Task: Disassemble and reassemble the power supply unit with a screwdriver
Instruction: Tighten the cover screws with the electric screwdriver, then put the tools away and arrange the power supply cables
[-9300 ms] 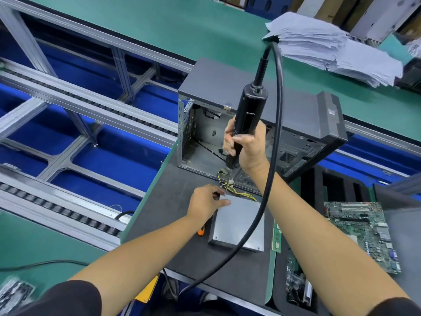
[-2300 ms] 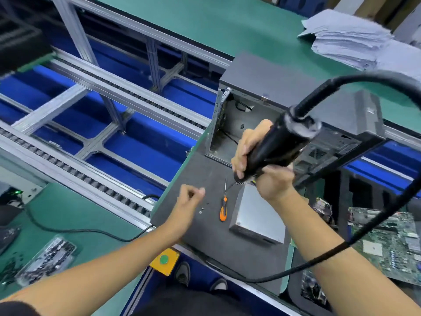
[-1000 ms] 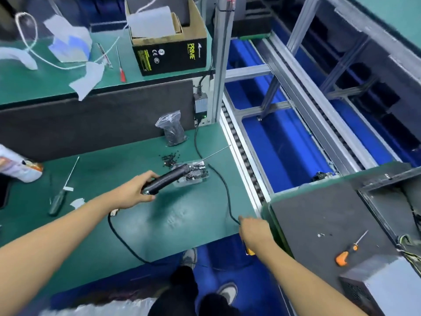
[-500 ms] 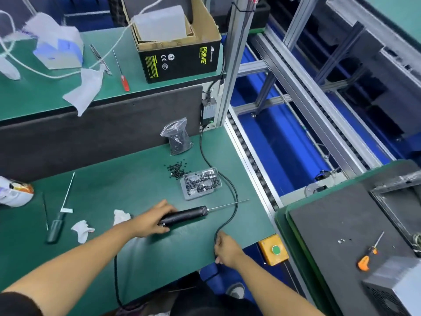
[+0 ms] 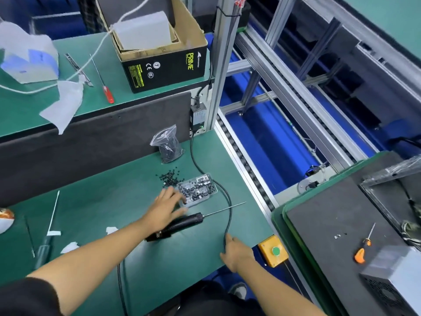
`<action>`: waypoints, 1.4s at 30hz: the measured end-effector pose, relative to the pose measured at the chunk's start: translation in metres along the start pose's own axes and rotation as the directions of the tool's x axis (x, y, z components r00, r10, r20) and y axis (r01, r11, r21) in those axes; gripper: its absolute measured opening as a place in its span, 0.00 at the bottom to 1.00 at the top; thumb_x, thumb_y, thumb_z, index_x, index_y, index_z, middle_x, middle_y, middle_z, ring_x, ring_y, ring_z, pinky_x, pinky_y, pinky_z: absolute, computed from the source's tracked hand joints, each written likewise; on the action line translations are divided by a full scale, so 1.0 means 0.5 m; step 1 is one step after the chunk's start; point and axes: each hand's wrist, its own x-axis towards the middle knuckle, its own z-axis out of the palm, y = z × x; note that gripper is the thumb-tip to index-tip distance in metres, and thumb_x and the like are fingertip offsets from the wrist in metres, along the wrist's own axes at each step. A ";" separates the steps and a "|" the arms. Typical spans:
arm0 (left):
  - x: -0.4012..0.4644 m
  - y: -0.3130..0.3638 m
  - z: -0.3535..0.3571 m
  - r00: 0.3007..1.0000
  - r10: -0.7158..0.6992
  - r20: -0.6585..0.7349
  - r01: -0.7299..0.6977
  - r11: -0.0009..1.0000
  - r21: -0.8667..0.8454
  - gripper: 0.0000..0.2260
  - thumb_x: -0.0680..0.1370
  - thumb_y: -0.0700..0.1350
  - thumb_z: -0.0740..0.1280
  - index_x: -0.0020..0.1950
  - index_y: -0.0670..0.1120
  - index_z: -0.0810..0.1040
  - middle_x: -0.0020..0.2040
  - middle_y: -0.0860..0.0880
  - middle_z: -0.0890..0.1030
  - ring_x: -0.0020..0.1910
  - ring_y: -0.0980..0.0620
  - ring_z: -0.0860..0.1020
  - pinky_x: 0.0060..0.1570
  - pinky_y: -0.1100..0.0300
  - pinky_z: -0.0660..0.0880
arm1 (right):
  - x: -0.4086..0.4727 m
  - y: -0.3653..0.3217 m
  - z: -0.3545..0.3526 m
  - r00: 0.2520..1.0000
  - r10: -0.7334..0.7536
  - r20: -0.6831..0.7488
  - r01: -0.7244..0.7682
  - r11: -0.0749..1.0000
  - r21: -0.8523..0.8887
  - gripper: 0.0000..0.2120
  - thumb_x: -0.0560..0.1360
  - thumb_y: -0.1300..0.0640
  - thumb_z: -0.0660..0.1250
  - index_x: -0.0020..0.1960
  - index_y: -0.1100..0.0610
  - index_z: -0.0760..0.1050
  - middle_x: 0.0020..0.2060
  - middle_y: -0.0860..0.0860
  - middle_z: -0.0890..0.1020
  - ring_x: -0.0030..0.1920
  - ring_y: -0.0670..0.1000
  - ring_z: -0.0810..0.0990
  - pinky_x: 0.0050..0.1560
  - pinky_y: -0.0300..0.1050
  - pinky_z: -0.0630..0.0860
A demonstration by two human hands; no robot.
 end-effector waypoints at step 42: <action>0.206 0.375 0.009 0.978 0.181 0.109 -0.174 0.983 -0.066 0.11 0.73 0.40 0.78 0.41 0.53 0.78 0.39 0.54 0.81 0.40 0.56 0.79 0.41 0.69 0.70 | -0.146 0.638 -0.201 0.695 0.557 -0.455 -0.606 0.794 0.045 0.26 0.78 0.57 0.62 0.72 0.57 0.56 0.59 0.52 0.79 0.58 0.53 0.80 0.58 0.49 0.69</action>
